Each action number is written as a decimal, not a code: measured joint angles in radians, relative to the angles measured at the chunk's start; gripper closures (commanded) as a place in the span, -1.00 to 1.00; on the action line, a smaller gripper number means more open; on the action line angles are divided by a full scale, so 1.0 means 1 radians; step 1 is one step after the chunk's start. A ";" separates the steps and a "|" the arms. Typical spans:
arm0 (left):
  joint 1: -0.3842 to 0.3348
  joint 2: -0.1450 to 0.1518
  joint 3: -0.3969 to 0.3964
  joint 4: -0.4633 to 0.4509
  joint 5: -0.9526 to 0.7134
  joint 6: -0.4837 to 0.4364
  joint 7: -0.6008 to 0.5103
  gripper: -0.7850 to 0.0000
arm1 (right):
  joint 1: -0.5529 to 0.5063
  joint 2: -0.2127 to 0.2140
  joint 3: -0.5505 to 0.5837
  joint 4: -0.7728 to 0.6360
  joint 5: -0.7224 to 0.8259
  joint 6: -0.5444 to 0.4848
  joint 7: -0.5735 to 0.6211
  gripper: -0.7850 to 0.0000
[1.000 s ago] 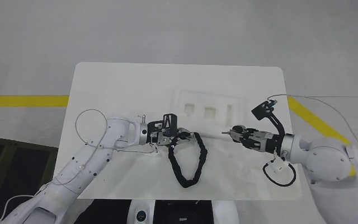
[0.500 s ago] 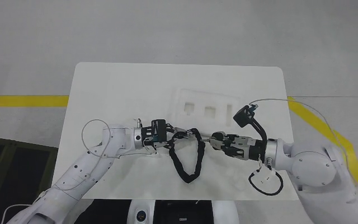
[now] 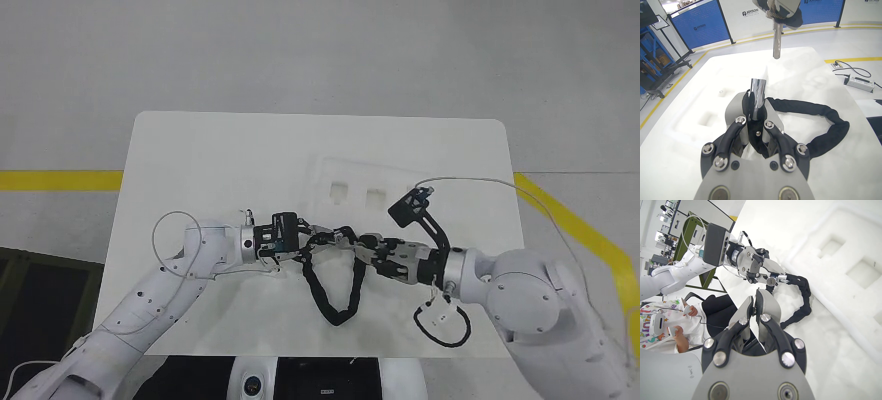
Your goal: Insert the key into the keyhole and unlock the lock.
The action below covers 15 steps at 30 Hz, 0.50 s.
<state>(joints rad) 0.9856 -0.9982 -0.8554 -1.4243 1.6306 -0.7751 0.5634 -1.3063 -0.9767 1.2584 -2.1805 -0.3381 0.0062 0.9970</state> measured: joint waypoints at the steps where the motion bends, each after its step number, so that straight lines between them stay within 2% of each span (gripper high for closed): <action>1: 0.000 0.000 0.000 0.000 0.000 0.000 0.000 1.00 | 0.006 0.000 -0.006 -0.002 -0.016 0.015 -0.001 1.00; 7: 0.000 0.000 0.000 0.000 0.000 0.000 0.001 1.00 | 0.025 -0.004 -0.034 -0.001 -0.061 0.067 -0.011 1.00; 15: 0.000 0.000 0.000 0.000 0.000 0.000 0.001 1.00 | 0.050 -0.008 -0.057 0.023 -0.051 0.080 -0.014 1.00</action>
<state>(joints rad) 0.9856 -0.9981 -0.8554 -1.4243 1.6305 -0.7756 0.5640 -1.2560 -0.9848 1.2011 -2.1576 -0.3887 0.0864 0.9830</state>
